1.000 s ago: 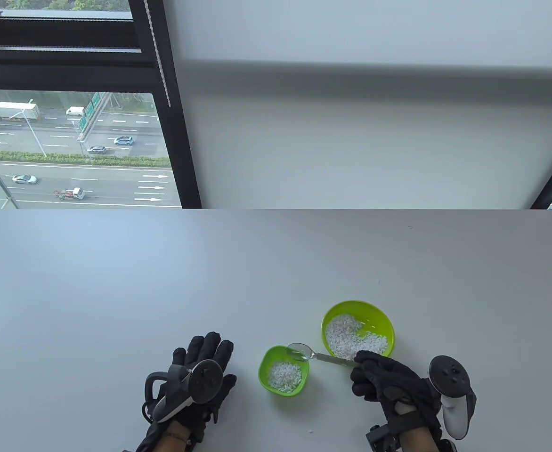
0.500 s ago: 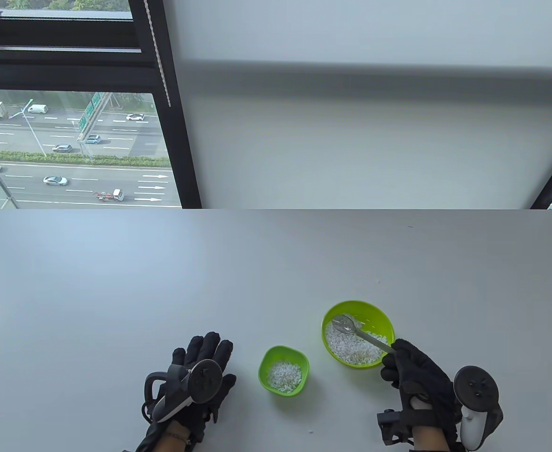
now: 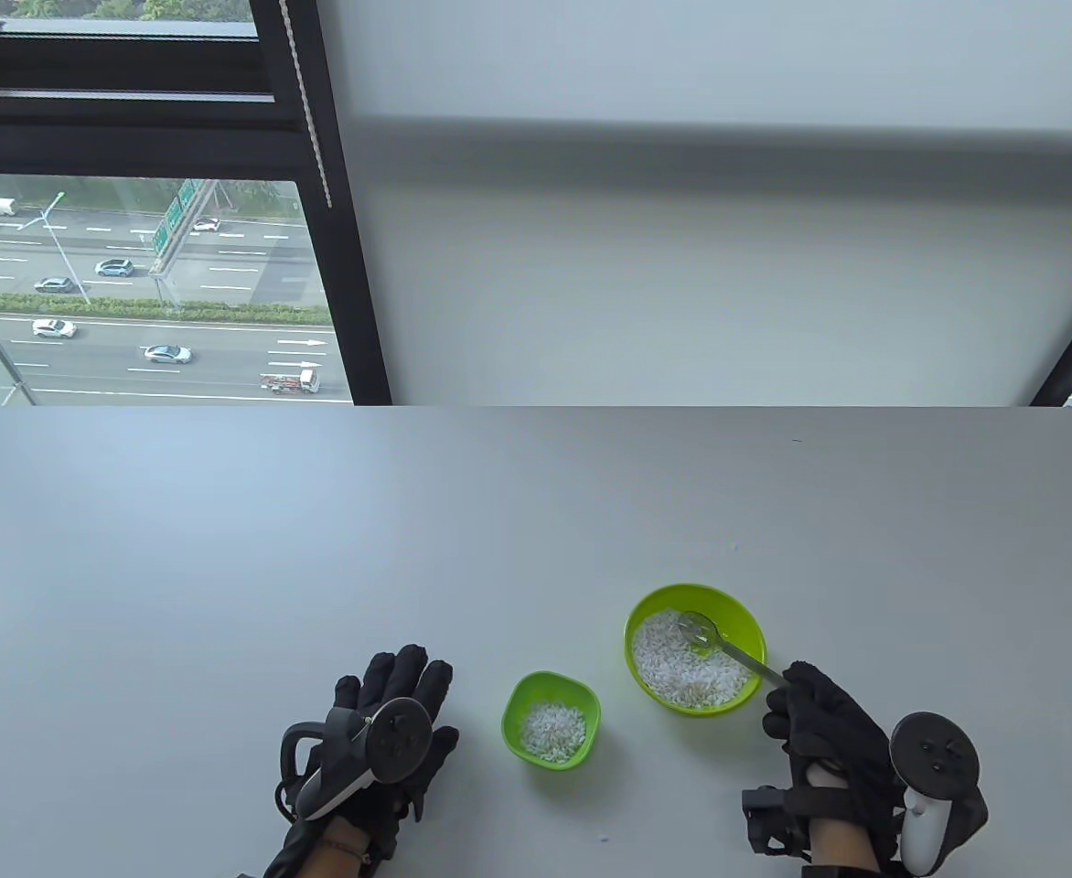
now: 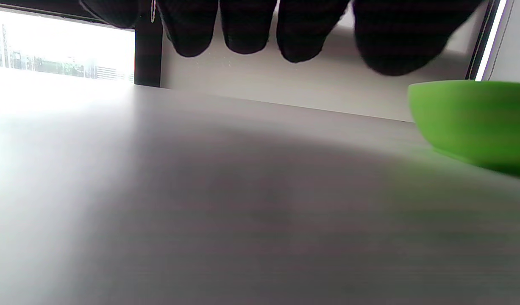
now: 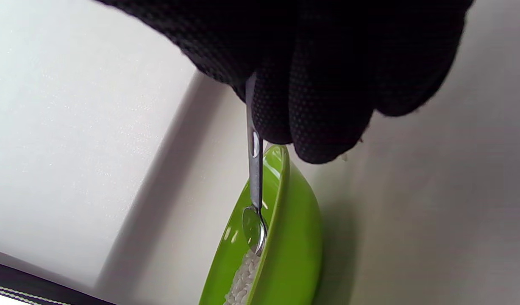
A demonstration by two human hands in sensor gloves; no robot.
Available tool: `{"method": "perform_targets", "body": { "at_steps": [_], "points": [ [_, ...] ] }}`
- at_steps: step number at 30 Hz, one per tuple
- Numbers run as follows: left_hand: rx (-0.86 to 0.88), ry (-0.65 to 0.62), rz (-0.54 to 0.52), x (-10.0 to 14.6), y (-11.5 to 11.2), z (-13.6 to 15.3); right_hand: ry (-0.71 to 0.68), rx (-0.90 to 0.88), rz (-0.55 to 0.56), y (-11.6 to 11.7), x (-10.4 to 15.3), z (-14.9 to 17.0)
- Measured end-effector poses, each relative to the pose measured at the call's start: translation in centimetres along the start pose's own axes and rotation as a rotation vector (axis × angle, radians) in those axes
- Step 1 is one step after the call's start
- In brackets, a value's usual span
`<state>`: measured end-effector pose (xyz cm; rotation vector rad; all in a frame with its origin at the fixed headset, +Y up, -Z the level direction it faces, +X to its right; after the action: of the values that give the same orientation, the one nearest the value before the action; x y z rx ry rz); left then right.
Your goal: Scoop rice into small dish
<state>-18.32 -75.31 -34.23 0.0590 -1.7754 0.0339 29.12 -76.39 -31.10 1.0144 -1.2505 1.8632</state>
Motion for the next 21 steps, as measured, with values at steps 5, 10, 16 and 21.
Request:
{"method": "perform_targets", "body": {
  "at_steps": [5,10,16,21],
  "points": [
    [-0.003,-0.001,-0.001,0.00,0.00,-0.03,0.009,0.005,-0.007,0.07,0.03,0.00],
    [-0.001,-0.001,-0.001,-0.01,-0.02,-0.04,0.028,0.020,-0.038,0.41,-0.08,0.13],
    [0.000,-0.001,-0.001,-0.01,-0.03,-0.05,0.064,0.021,-0.045,0.50,-0.22,0.61],
    [0.002,0.001,-0.001,-0.02,-0.03,-0.02,0.071,0.094,-0.071,0.80,-0.26,0.51]
  ]
}}
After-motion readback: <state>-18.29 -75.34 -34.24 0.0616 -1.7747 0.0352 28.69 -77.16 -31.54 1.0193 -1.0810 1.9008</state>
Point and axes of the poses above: the tracker on the back of each hand, its own z axis roughly to the little-finger side, its own x axis roughly from the fingertips to the wrist, y = z × x, the point moved 4 cm from there along -x, roughly from the wrist to the fingertips, and after that the axes turned 4 degrees about -x, right-handed, at the moved point
